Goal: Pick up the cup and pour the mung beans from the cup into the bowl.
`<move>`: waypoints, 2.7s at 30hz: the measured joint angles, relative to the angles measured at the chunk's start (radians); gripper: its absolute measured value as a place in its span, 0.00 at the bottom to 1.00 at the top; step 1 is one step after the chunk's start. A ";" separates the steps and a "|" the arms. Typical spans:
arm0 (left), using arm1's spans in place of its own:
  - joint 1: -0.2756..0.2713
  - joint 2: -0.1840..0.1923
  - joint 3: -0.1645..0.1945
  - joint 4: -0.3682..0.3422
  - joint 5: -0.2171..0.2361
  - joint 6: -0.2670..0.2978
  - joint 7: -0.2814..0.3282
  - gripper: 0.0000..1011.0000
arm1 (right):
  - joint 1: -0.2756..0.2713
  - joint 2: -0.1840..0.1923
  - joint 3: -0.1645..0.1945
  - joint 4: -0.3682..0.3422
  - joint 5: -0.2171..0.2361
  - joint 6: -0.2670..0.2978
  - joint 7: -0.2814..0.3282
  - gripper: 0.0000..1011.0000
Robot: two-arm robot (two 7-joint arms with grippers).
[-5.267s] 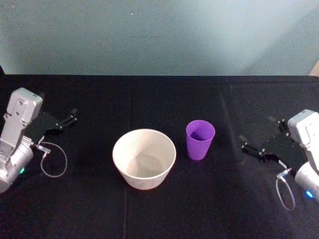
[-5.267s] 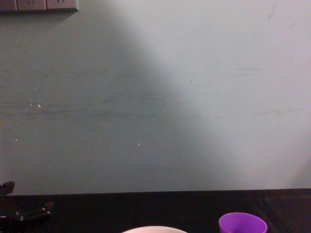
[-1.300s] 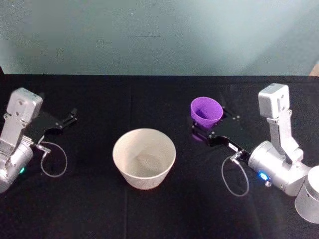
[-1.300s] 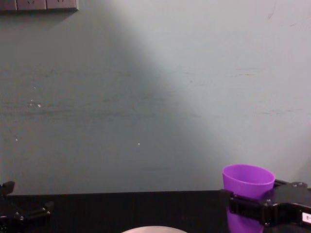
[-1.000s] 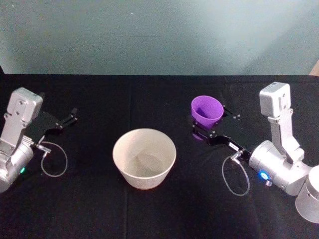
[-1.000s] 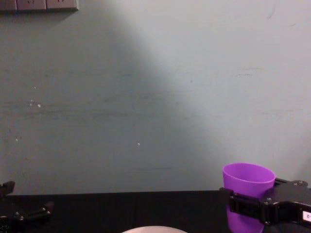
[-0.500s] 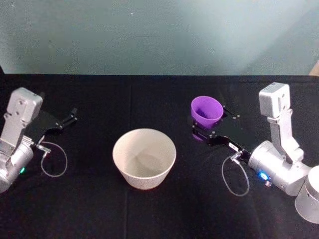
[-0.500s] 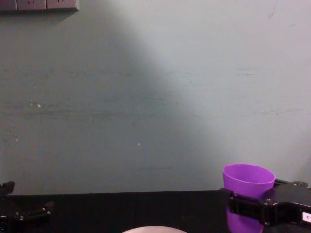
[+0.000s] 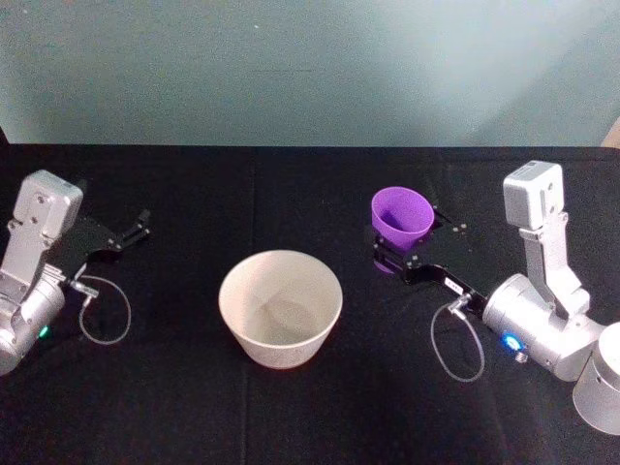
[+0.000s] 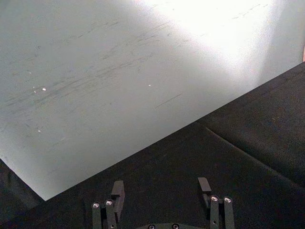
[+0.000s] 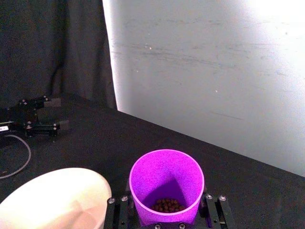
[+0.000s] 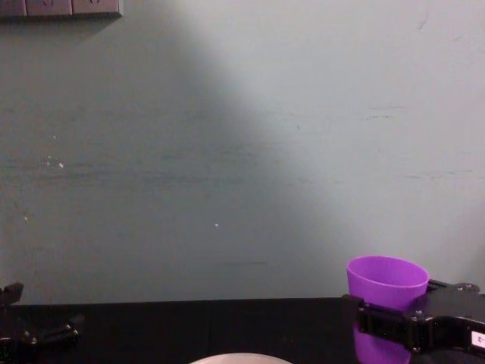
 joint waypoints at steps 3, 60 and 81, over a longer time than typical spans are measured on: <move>0.000 0.000 0.000 0.000 0.000 0.000 0.000 0.99 | 0.000 0.000 0.000 0.000 0.000 0.000 0.000 0.72; 0.000 0.000 0.000 0.000 0.000 0.000 0.000 0.99 | 0.000 0.000 0.000 0.000 0.000 0.000 0.000 0.72; 0.000 0.000 0.000 0.000 0.000 0.000 0.000 0.99 | 0.000 0.000 0.000 0.000 0.000 0.000 0.000 0.72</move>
